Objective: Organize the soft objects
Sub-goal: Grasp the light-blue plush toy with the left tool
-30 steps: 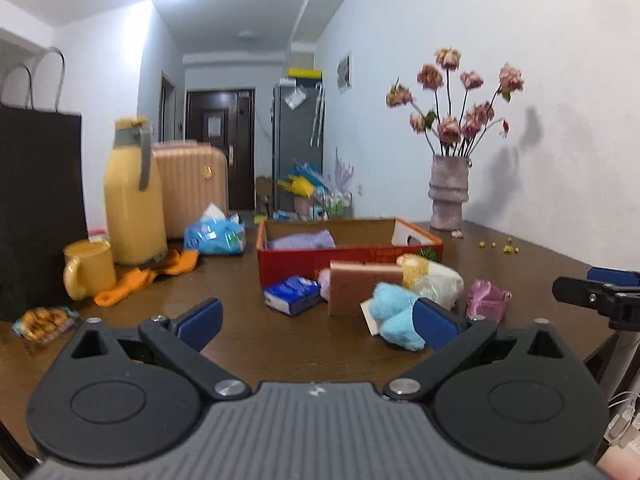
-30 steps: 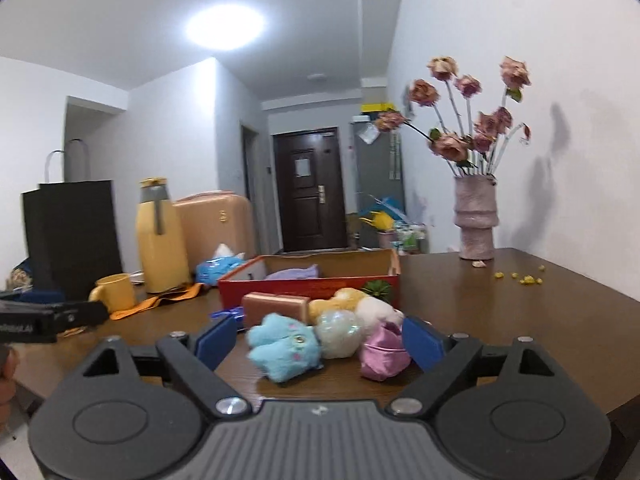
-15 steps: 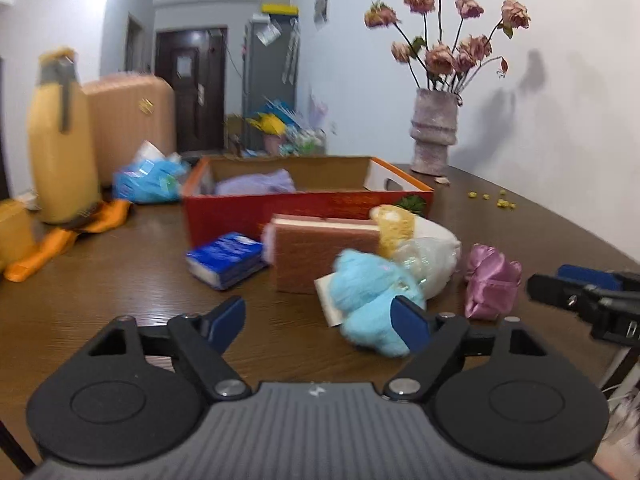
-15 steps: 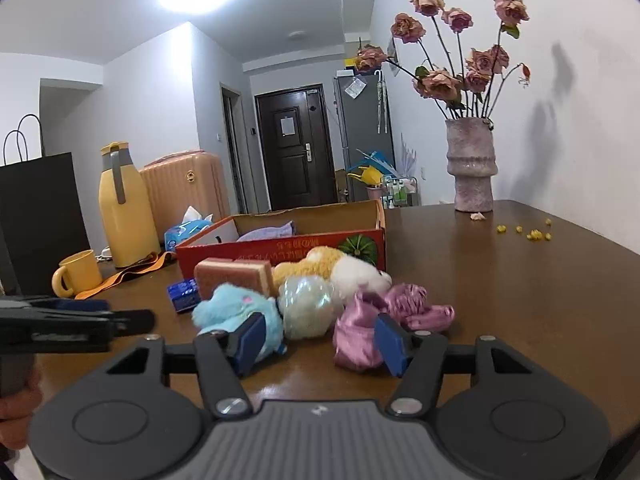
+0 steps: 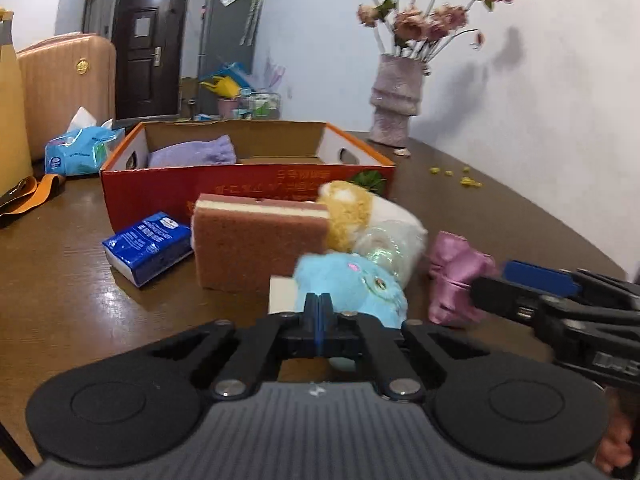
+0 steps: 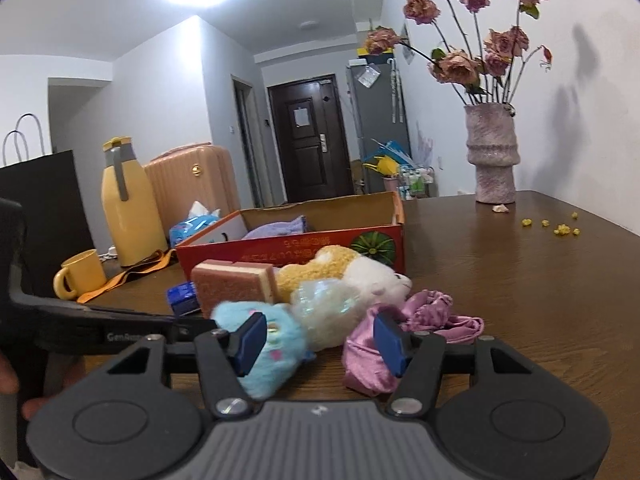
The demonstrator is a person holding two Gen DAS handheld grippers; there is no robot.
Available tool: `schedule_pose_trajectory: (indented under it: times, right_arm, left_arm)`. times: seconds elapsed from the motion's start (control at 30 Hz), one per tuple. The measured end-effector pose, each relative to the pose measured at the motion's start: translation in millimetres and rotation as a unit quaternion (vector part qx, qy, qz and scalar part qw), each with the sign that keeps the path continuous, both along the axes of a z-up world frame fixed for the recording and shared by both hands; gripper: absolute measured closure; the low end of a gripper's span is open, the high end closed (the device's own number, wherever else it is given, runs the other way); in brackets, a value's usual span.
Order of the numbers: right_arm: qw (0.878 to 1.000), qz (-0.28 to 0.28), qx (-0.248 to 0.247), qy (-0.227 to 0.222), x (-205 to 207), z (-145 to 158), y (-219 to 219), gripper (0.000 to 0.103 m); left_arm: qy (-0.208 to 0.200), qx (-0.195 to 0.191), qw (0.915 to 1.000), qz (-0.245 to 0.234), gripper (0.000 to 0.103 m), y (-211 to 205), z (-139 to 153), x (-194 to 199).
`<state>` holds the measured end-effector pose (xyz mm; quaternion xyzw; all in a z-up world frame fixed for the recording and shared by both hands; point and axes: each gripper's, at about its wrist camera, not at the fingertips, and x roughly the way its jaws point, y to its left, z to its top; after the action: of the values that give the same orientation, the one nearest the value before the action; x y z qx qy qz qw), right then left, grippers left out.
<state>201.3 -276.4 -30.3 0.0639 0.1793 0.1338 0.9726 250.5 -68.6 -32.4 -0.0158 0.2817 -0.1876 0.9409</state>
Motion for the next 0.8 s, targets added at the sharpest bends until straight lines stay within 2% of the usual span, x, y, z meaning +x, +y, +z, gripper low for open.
schedule_pose_trajectory:
  times: [0.13,0.23,0.33,0.37,0.4,0.43,0.5,0.53,0.57,0.6,0.63,0.7,0.73,0.8]
  right_arm:
    - [0.999,0.033,0.005,-0.003,-9,-2,14,0.046]
    - [0.998,0.050,0.010,0.020,0,-5,30,0.046]
    - [0.998,0.035,-0.020,0.056,20,-12,54,0.034]
    - [0.997,0.030,-0.021,0.064,26,-14,58,0.035]
    - [0.997,0.020,-0.012,0.073,33,-16,61,0.034]
    - [0.997,0.010,0.000,0.079,39,-19,62,0.026]
    - [0.995,-0.009,0.021,0.094,49,-24,62,0.020]
    - [0.995,-0.016,0.021,0.100,53,-26,62,0.022]
    - [0.994,-0.024,0.021,0.108,56,-29,63,0.027]
    - [0.993,-0.029,0.028,0.113,58,-31,61,0.044]
    - [0.992,-0.027,0.041,0.117,58,-33,57,0.053]
    - [0.992,-0.021,0.042,0.117,53,-33,53,0.057]
    - [0.994,-0.018,0.030,0.108,46,-31,52,0.062]
    - [0.996,0.012,-0.008,0.092,27,-26,52,0.062]
  left_arm:
    - [0.001,-0.007,0.9998,-0.019,0.102,7,0,-26]
    - [0.013,-0.001,0.9999,0.003,0.101,16,-5,-29]
    - [0.016,0.006,0.9990,0.041,0.100,28,-4,-23]
    - [0.014,0.008,0.9987,0.049,0.100,31,-3,-21]
    - [0.012,0.011,0.9983,0.056,0.099,35,-2,-21]
    - [0.011,0.014,0.9980,0.060,0.099,38,-1,-21]
    - [0.012,0.018,0.9975,0.068,0.097,44,-1,-22]
    - [0.011,0.019,0.9973,0.070,0.093,46,-1,-23]
    - [0.010,0.020,0.9971,0.073,0.081,48,-1,-24]
    - [0.009,0.022,0.9969,0.075,0.075,49,-1,-26]
    - [0.006,0.024,0.9967,0.077,0.068,50,-2,-27]
    - [0.003,0.026,0.9968,0.075,0.068,50,-2,-32]
    - [0.002,0.022,0.9974,0.069,0.068,50,-2,-34]
    - [0.003,0.013,0.9983,0.057,0.067,49,-1,-38]
